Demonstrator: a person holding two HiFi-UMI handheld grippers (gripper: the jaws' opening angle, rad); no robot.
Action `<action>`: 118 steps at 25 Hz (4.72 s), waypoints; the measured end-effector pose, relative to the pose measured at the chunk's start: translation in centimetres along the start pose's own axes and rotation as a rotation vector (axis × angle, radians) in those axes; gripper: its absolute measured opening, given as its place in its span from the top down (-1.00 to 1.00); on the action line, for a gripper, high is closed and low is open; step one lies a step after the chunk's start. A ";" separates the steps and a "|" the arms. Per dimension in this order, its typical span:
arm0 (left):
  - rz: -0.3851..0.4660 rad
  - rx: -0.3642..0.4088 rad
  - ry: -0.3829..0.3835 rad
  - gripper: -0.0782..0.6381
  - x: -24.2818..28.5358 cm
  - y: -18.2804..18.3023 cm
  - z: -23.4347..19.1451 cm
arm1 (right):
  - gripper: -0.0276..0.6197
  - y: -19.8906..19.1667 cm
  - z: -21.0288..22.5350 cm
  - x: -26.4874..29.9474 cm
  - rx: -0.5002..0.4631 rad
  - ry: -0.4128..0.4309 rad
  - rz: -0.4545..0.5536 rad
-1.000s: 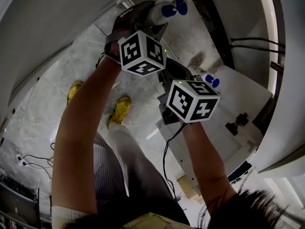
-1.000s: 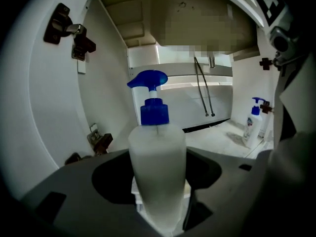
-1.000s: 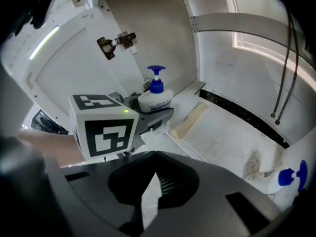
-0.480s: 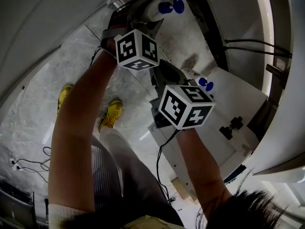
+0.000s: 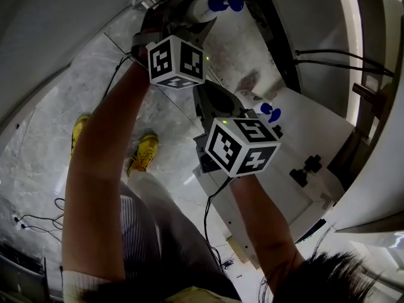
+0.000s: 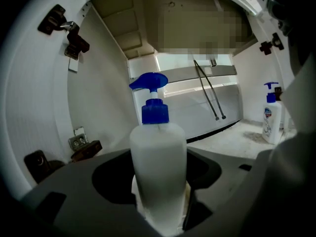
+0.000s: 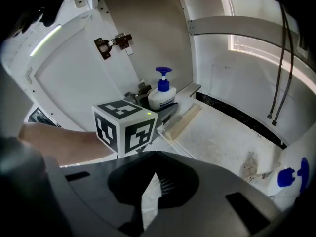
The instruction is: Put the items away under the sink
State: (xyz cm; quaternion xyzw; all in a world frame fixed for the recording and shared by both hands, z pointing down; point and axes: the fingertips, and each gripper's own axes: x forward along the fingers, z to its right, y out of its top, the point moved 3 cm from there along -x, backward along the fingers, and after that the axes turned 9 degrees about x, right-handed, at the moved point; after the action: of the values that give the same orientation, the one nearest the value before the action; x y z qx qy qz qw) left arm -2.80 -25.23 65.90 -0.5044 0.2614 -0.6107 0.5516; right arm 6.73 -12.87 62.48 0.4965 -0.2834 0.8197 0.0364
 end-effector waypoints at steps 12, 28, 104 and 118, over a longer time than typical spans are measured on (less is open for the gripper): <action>-0.028 0.025 -0.042 -0.06 -0.1 -0.4 0.2 | 0.84 0.4 0.4 0.1 0.008 -0.012 0.007; -0.023 -0.046 -0.083 -0.05 0.4 -0.4 -0.3 | 0.83 0.3 1.4 -0.2 0.005 -0.050 0.017; -0.228 -0.280 -0.335 -0.19 -18.5 5.6 0.0 | 0.83 0.7 -4.4 -13.0 0.185 -0.133 0.097; -0.301 -0.464 -0.449 -0.18 -27.5 11.8 -1.6 | 0.83 0.0 -9.1 -18.5 0.224 -0.114 0.106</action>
State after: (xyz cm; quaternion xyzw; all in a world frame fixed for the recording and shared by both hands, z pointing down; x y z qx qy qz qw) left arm -2.65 -2.78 46.01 -0.7708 0.1882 -0.4834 0.3698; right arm 8.88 -4.23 43.88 0.5275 -0.2178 0.8173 -0.0789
